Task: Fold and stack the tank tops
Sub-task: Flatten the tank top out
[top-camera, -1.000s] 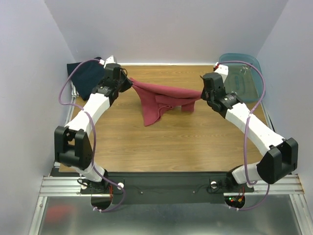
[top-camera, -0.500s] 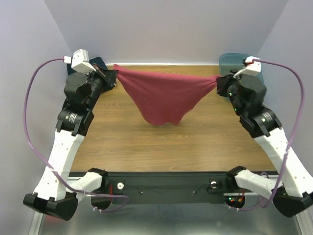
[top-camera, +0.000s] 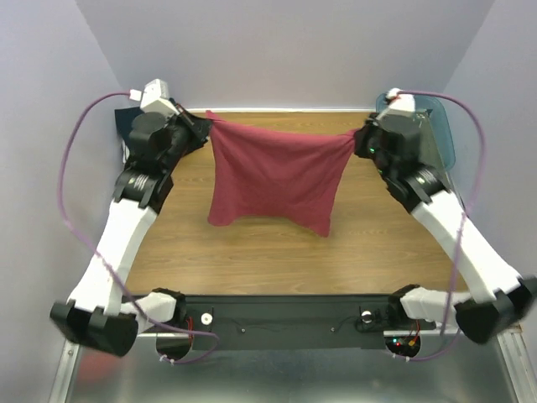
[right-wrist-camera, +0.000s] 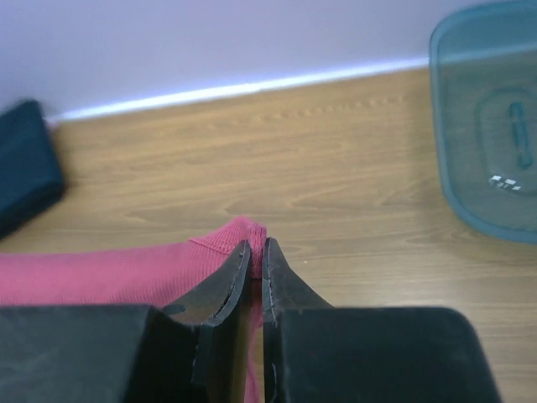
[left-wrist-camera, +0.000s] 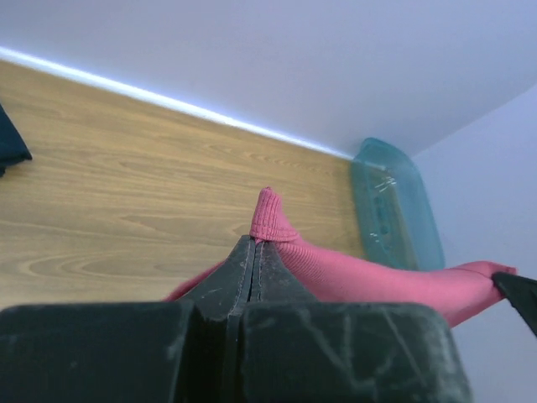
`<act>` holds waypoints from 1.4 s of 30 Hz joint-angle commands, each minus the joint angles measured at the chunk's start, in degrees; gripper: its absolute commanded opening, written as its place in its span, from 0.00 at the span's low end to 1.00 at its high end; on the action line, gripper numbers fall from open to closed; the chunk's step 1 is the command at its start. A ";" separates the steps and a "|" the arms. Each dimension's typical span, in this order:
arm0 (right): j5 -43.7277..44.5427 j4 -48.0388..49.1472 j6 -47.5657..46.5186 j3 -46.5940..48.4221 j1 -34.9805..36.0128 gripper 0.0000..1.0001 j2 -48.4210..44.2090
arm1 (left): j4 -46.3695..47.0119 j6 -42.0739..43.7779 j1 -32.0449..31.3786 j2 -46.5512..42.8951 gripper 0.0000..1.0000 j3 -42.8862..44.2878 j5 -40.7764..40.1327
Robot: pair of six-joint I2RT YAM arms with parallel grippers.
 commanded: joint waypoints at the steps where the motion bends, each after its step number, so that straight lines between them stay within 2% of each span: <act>1: -2.82 6.90 -0.54 0.76 -4.84 0.01 12.57 | 8.47 -2.56 1.74 10.67 0.00 -3.02 0.81; 2: -6.06 7.95 0.16 1.46 -5.99 0.01 19.30 | 9.44 -3.18 2.36 13.57 0.00 -2.94 2.04; 4: -9.15 11.20 1.22 5.04 -8.28 0.01 25.32 | 13.56 -3.71 4.03 22.71 0.00 -0.58 1.35; 5: -9.51 11.82 1.49 6.98 -8.73 0.05 31.87 | 15.32 -3.71 4.82 29.01 0.00 0.48 3.26; 7: -9.52 12.00 1.40 11.99 -9.34 0.14 37.62 | 17.70 -3.10 6.40 35.02 0.00 6.43 4.42; 8: -9.43 12.00 1.32 16.71 -9.61 0.29 39.83 | 19.02 -3.01 7.89 40.18 0.00 8.12 5.20; 10: -10.04 11.65 1.49 20.17 -10.05 0.45 44.50 | 18.87 -2.57 9.22 44.61 0.21 15.06 10.04; 11: -10.22 11.48 1.66 22.88 -10.14 0.61 45.03 | 17.90 -2.31 10.09 47.24 0.27 17.17 10.66; 12: -10.22 10.17 2.28 23.69 -10.22 0.67 45.56 | 17.54 -2.22 10.28 47.52 0.37 18.41 11.62; 14: -10.40 8.93 2.72 24.49 -10.22 0.75 44.60 | 16.66 -1.26 10.54 47.09 0.47 19.74 11.63; 15: -10.05 8.14 3.42 22.84 -10.22 0.79 42.85 | 16.22 -1.08 10.54 45.26 0.56 18.44 10.85; 17: -8.47 7.61 4.38 19.41 -10.22 0.79 39.69 | 14.56 -1.34 10.54 42.71 0.61 16.59 9.27; 18: -8.46 7.52 5.70 14.00 -10.14 0.79 38.11 | 11.24 -1.69 10.46 39.74 0.61 15.45 5.69; 20: -9.86 7.35 7.28 7.48 -10.22 0.79 32.13 | 8.24 -3.00 10.54 35.95 0.61 9.04 2.07; 21: -10.65 7.35 9.55 4.22 -10.14 0.78 29.85 | 7.26 -4.40 10.46 31.31 0.60 5.89 -1.26; 22: -11.88 7.52 10.36 -2.95 -10.14 0.77 28.00 | 6.21 -5.29 10.45 28.74 0.60 -1.54 -2.42; 23: -13.63 7.43 10.80 -6.50 -10.14 0.74 23.89 | 5.76 -6.69 10.45 23.85 0.59 -5.53 -3.74; 24: -14.26 7.43 12.72 -13.41 -10.14 0.72 22.03 | 6.02 -8.09 10.45 21.45 0.58 -13.32 -4.88; 29: -19.78 8.75 15.90 -28.99 -10.14 0.53 12.97 | 7.16 -9.07 10.37 9.76 0.52 -29.81 -6.30; 34: -23.65 11.12 17.66 -35.97 -9.96 0.49 8.21 | 9.36 -6.88 10.37 9.91 0.57 -36.06 -4.02; 42: -24.72 12.53 17.57 -38.00 -9.96 0.46 8.73 | 10.77 -3.36 10.19 18.17 0.61 -32.38 0.63</act>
